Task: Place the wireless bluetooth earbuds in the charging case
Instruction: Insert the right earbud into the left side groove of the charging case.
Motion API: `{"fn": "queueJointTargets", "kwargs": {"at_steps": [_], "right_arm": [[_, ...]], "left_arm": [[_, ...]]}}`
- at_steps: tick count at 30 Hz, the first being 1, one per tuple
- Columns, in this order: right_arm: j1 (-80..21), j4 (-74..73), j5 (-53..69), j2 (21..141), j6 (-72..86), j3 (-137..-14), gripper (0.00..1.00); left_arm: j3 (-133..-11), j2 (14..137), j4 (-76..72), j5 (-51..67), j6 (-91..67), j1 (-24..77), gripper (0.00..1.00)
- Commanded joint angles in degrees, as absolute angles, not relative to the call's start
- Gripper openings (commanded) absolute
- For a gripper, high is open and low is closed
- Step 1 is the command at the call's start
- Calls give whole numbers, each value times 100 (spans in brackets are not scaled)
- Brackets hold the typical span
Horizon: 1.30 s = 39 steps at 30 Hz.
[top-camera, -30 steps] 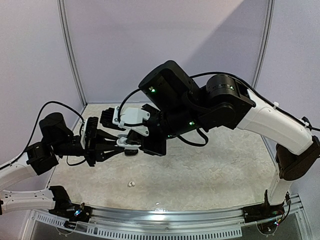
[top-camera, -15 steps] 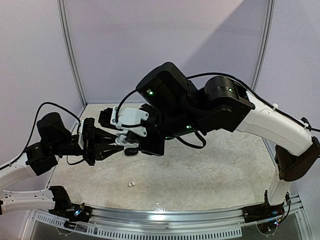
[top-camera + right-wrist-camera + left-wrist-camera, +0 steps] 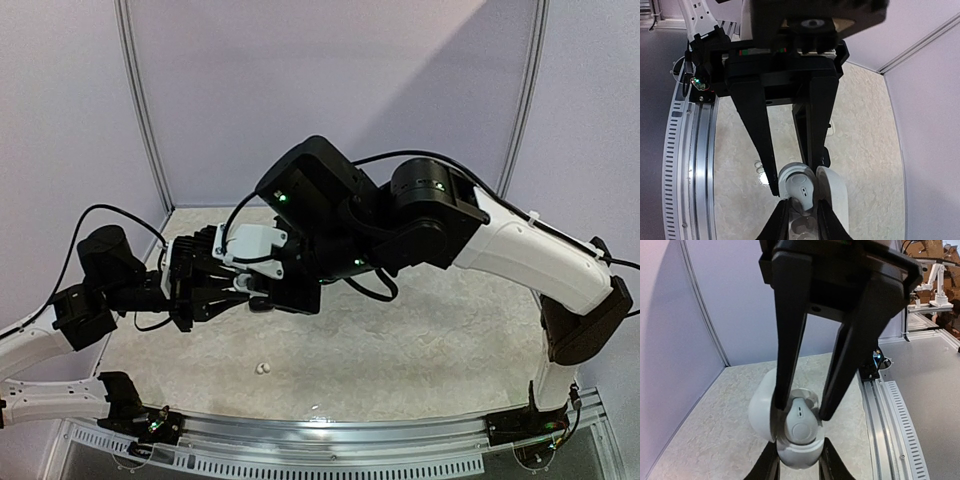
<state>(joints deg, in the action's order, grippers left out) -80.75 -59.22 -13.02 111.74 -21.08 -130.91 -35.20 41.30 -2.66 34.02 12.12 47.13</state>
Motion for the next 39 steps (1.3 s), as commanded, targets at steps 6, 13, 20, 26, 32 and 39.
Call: {"fn": "queueJointTargets", "kwargs": {"at_steps": [6,13,20,26,32,39], "right_arm": [[-8135,-6015,-1511,11464,-2100,-13332,26],[-8143,-5759,-1461,11234,-1937,-13225,25],[-8138,-5627,-1365,11030,-1841,-13117,27],[-8139,-5556,-1312,10845,-1767,-12928,19],[-8138,-5481,-1210,10866,-1830,-12834,14],[-8139,-5517,-1108,10981,-1919,-12823,9]], "left_arm": [[-3683,4153,-258,3415,1179,4808,0],[-3643,4097,-200,3230,826,4808,0],[-3647,4070,-143,3247,887,4808,0],[-3639,4044,-123,3278,879,4808,0],[-3652,4069,-132,3313,880,4816,0],[-3668,4082,-138,3338,890,4816,0]]}}
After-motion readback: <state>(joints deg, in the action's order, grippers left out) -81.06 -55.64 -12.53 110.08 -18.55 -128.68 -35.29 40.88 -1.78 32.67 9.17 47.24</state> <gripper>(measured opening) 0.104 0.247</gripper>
